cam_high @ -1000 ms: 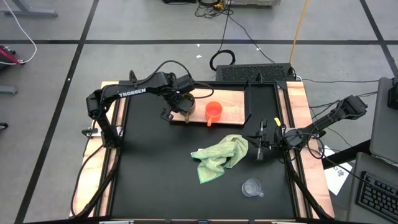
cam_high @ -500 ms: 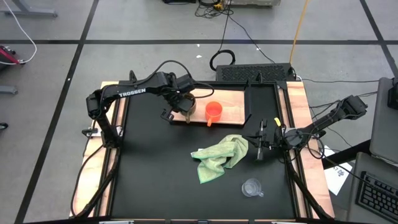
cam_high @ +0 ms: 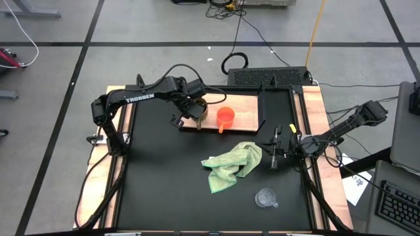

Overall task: Stack small to large cups/mugs on shelf
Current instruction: Adjust the green mug

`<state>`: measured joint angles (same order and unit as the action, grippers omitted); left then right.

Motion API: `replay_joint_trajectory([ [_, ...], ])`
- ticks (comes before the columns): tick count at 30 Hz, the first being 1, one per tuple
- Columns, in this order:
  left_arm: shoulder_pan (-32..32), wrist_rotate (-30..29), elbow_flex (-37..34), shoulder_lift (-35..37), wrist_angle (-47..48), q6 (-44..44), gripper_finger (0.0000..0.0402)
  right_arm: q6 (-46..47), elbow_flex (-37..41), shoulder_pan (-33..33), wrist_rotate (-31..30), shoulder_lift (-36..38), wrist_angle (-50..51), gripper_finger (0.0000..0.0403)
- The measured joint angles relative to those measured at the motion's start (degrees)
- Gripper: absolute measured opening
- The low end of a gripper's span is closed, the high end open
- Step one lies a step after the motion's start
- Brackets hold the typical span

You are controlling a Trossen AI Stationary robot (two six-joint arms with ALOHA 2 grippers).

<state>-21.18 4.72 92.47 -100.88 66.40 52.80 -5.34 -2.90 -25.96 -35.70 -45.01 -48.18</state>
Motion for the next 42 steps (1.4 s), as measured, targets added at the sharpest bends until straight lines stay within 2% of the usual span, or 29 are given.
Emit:
replay_joint_trajectory([
  [24,0.2,2.8,-0.1,-0.1,-0.1,-2.4,0.0020,0.2,0.0,0.0,0.0,0.0,0.0,0.0000],
  [33,1.4,-2.1,-2.8,-0.1,-2.6,-2.1,0.0020,0.2,0.0,0.0,0.0,0.0,0.0,0.0000],
  [42,1.2,-1.9,-4.1,0.2,-3.3,-1.9,0.0020,0.2,0.0,0.0,0.0,0.0,-0.3,0.0000],
])
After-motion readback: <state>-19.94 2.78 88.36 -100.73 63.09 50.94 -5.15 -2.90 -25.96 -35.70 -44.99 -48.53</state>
